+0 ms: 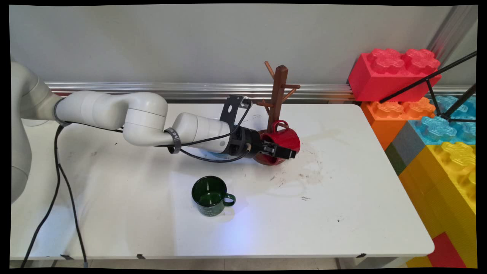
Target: Pick up the red mug from the rack, then place the picked object on the table
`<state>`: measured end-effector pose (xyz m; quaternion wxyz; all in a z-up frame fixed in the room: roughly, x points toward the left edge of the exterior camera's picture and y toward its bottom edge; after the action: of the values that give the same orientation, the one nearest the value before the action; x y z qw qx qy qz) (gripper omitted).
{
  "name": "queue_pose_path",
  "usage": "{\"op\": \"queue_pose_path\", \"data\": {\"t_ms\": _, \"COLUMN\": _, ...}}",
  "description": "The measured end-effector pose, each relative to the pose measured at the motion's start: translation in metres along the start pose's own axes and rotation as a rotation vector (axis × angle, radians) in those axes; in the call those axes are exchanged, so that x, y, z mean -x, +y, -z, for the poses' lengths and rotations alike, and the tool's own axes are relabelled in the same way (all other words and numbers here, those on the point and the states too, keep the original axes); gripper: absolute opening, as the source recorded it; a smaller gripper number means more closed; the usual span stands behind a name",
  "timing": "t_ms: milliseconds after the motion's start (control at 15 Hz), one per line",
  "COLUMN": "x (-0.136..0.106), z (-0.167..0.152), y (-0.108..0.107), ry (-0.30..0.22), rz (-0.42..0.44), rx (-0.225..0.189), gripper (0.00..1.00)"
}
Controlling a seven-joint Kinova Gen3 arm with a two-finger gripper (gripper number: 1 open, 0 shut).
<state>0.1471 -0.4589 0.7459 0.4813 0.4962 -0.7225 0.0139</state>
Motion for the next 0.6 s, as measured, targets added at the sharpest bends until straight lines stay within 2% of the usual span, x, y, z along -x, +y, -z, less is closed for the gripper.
{"op": "queue_pose_path", "data": {"t_ms": 600, "x": 0.0002, "z": 0.0070, "y": -0.0030, "ry": -0.006, "rz": 0.004, "rx": -0.021, "gripper": 0.00}}
